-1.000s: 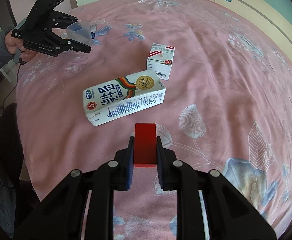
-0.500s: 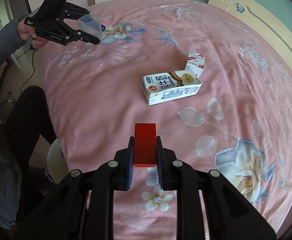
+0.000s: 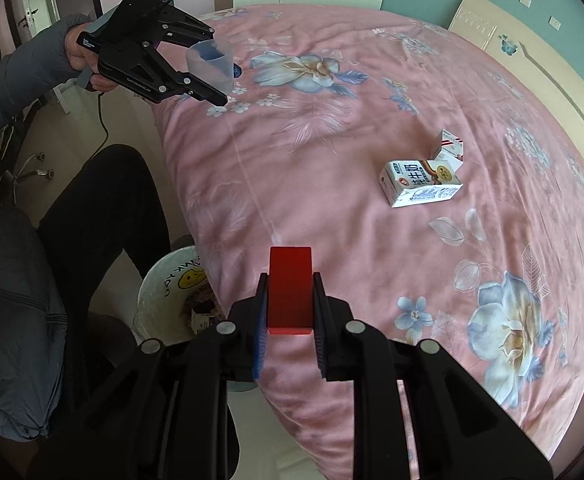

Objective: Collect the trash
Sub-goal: 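Carry the clear cup and red block with both tools to the trash bin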

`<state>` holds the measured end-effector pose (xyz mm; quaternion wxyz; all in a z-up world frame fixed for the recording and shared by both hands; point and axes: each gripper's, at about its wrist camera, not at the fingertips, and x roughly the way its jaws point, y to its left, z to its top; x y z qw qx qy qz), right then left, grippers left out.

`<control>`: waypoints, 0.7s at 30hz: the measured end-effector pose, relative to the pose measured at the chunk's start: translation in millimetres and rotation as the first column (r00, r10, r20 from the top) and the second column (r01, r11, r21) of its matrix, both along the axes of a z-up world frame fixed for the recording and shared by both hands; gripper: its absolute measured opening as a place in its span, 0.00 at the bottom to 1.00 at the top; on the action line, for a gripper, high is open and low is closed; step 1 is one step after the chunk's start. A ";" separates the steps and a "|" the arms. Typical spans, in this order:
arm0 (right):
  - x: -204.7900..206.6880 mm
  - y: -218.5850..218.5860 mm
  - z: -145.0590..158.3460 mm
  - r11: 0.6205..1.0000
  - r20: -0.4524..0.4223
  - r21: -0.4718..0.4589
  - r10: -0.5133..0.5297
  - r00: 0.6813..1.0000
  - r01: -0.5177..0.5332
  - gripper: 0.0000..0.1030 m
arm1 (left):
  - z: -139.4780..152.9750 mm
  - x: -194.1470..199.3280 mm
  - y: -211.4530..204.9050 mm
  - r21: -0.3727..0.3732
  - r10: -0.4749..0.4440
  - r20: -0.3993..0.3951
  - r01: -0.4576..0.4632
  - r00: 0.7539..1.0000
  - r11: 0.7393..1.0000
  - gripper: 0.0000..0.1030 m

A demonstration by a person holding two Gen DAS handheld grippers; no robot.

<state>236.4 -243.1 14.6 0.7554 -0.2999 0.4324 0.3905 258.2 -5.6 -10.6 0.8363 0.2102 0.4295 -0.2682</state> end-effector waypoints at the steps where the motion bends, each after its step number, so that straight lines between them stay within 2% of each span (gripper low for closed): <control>1: -6.6 2.0 -1.2 1.000 -0.006 0.002 0.006 1.000 -0.006 0.20 | -0.8 -7.0 -0.2 -0.003 -0.010 -0.006 0.010 1.000 1.000 0.47; 12: -61.8 21.2 -33.6 0.999 -0.059 0.007 0.038 0.998 -0.038 0.20 | -22.0 -70.0 -3.0 0.000 -0.062 -0.040 0.062 0.997 0.998 0.47; 21: -81.8 26.5 -77.0 0.999 -0.126 0.018 0.037 0.991 -0.035 0.20 | -66.1 -99.3 -3.9 0.004 -0.079 -0.119 0.081 0.990 0.997 0.47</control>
